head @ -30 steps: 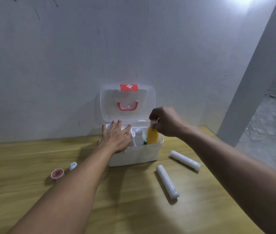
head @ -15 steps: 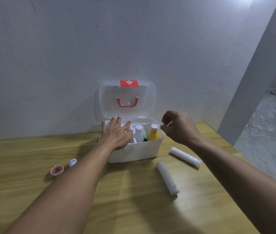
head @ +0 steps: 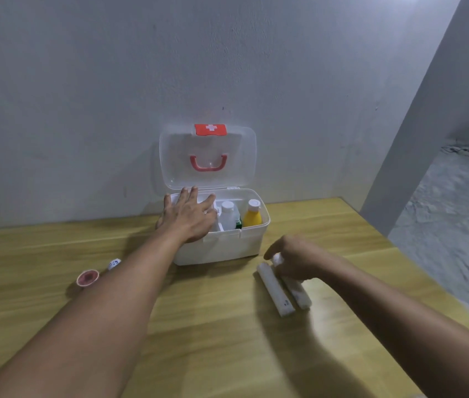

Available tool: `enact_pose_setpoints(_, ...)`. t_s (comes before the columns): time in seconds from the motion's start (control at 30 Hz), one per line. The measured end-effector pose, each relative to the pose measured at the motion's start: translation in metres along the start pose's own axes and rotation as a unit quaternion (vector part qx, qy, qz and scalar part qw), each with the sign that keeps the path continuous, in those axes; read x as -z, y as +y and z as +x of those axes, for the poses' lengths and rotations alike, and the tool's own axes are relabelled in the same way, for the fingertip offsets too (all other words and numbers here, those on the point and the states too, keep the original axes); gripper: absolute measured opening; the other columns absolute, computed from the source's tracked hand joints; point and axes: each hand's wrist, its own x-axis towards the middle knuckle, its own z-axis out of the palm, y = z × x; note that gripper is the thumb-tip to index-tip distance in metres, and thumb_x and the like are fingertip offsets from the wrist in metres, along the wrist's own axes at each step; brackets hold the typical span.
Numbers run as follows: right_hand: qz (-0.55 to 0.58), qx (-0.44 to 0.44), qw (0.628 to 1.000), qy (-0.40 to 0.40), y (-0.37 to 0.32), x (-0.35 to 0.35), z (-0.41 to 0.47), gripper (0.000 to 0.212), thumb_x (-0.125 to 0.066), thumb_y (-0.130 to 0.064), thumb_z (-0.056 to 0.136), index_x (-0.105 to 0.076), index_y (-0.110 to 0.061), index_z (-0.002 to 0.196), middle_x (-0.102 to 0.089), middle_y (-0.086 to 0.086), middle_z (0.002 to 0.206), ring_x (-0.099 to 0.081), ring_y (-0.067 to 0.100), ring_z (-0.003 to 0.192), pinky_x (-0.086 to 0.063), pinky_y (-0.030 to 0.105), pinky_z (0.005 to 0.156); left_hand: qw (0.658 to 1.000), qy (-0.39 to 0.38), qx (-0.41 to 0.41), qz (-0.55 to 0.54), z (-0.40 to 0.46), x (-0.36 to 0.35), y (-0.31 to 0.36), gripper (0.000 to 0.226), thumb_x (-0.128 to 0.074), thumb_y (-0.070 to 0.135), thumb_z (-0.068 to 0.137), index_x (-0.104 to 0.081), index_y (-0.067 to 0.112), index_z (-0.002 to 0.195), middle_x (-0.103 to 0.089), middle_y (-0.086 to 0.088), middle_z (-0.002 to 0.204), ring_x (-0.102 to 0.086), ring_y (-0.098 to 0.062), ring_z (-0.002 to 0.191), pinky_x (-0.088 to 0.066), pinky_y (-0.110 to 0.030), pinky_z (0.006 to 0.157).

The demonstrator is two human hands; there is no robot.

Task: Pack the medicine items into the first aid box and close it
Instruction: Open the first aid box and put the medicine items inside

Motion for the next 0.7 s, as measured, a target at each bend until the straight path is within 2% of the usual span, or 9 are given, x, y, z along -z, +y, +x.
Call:
enact_pose_setpoints(0.07, 0.009, -0.005, 1.0, -0.029, -0.013, 0.0, -0.004, 0.028, -0.049, -0.025, 0.096, -0.064, -0.021, 0.12, -0.066, 0.012, 0.115, -0.069, 0.027, 0.066, -0.059, 0.033, 0.058, 1.0, -0.001, 0.0, 0.001, 0.0, -0.001, 0.0, 0.055, -0.014, 0.046, 0.099, -0.01, 0.036, 0.152, 0.002, -0.007, 0.163, 0.004, -0.024, 0.151, 0.003, -0.054, 0.118)
enact_pose_setpoints(0.17, -0.081, 0.001, 0.997, -0.018, -0.03, -0.002, -0.013, 0.035, -0.051, -0.042, 0.093, -0.064, -0.022, 0.118, -0.066, 0.01, 0.112, -0.069, 0.03, 0.084, -0.054, 0.034, 0.069, 1.0, 0.002, -0.001, -0.003, 0.0, -0.001, 0.0, 0.055, -0.014, 0.047, 0.098, -0.011, 0.037, 0.152, 0.002, -0.007, 0.164, 0.005, -0.024, 0.151, 0.004, -0.054, 0.118)
enact_pose_setpoints(0.23, -0.098, 0.008, 0.995, 0.004, -0.036, -0.004, -0.018, 0.029, -0.057, -0.035, 0.088, -0.067, -0.023, 0.112, -0.067, 0.006, 0.106, -0.066, 0.028, 0.092, -0.049, 0.03, 0.071, 1.0, 0.002, -0.001, -0.007, 0.0, -0.002, 0.0, 0.055, -0.014, 0.047, 0.098, -0.011, 0.037, 0.152, 0.002, -0.007, 0.164, 0.005, -0.024, 0.151, 0.005, -0.054, 0.118)
enact_pose_setpoints(0.33, -0.052, 0.019, 0.998, 0.03, -0.039, 0.011, -0.028, 0.021, -0.061, -0.024, 0.083, -0.073, -0.022, 0.101, -0.069, 0.003, 0.091, -0.064, 0.024, 0.076, -0.051, 0.028, 0.065, 1.0, 0.003, 0.0, -0.005, 0.0, -0.001, 0.0, 0.055, -0.014, 0.047, 0.098, -0.011, 0.037, 0.152, 0.002, -0.007, 0.164, 0.005, -0.024, 0.151, 0.005, -0.054, 0.118)
enact_pose_setpoints(0.4, 0.014, 0.032, 0.994, 0.103, -0.04, 0.034, -0.038, 0.019, -0.066, -0.024, 0.081, -0.075, -0.024, 0.097, -0.073, 0.002, 0.094, -0.066, 0.021, 0.079, -0.051, 0.026, 0.066, 1.0, 0.002, 0.0, -0.006, 0.0, 0.0, 0.001, 0.055, -0.014, 0.046, 0.098, -0.01, 0.037, 0.152, 0.002, -0.007, 0.163, 0.005, -0.024, 0.151, 0.004, -0.054, 0.118)
enact_pose_setpoints(0.47, 0.102, 0.052, 0.969, 0.219, -0.043, 0.057, -0.045, 0.018, -0.071, -0.027, 0.081, -0.075, -0.025, 0.098, -0.073, 0.002, 0.094, -0.066, 0.02, 0.08, -0.052, 0.026, 0.07, 1.0, -0.002, 0.001, -0.008, -0.001, 0.001, 0.001, 0.055, -0.014, 0.045, 0.098, -0.01, 0.037, 0.152, 0.002, -0.007, 0.163, 0.005, -0.024, 0.151, 0.004, -0.054, 0.118)
enact_pose_setpoints(0.57, 0.195, 0.121, 0.882, 0.41, -0.053, 0.071, -0.041, 0.023, -0.072, -0.03, 0.084, -0.074, -0.02, 0.105, -0.071, 0.004, 0.101, -0.068, 0.019, 0.081, -0.057, 0.033, 0.076, 1.0, -0.002, 0.002, -0.01, -0.002, 0.0, 0.001, 0.055, -0.014, 0.045, 0.098, -0.011, 0.036, 0.152, 0.002, -0.007, 0.163, 0.005, -0.024, 0.151, 0.005, -0.054, 0.118)
enact_pose_setpoints(0.63, 0.222, 0.158, 0.835, 0.479, -0.06, 0.066, -0.03, 0.023, -0.073, -0.026, 0.084, -0.074, -0.016, 0.105, -0.07, 0.007, 0.104, -0.067, 0.021, 0.081, -0.059, 0.038, 0.074, 1.0, 0.001, 0.001, -0.011, -0.002, 0.0, 0.0, 0.055, -0.014, 0.045, 0.098, -0.011, 0.036, 0.152, 0.002, -0.008, 0.163, 0.004, -0.025, 0.151, 0.005, -0.054, 0.118)
enact_pose_setpoints(0.7, 0.215, 0.17, 0.822, 0.499, -0.064, 0.053, -0.017, 0.022, -0.071, -0.023, 0.087, -0.074, -0.012, 0.105, -0.068, 0.012, 0.105, -0.066, 0.024, 0.08, -0.06, 0.041, 0.07, 1.0, 0.006, 0.0, -0.018, -0.003, -0.001, 0.0, 0.055, -0.014, 0.045, 0.098, -0.012, 0.036, 0.152, 0.001, -0.008, 0.163, 0.004, -0.025, 0.151, 0.006, -0.054, 0.117)
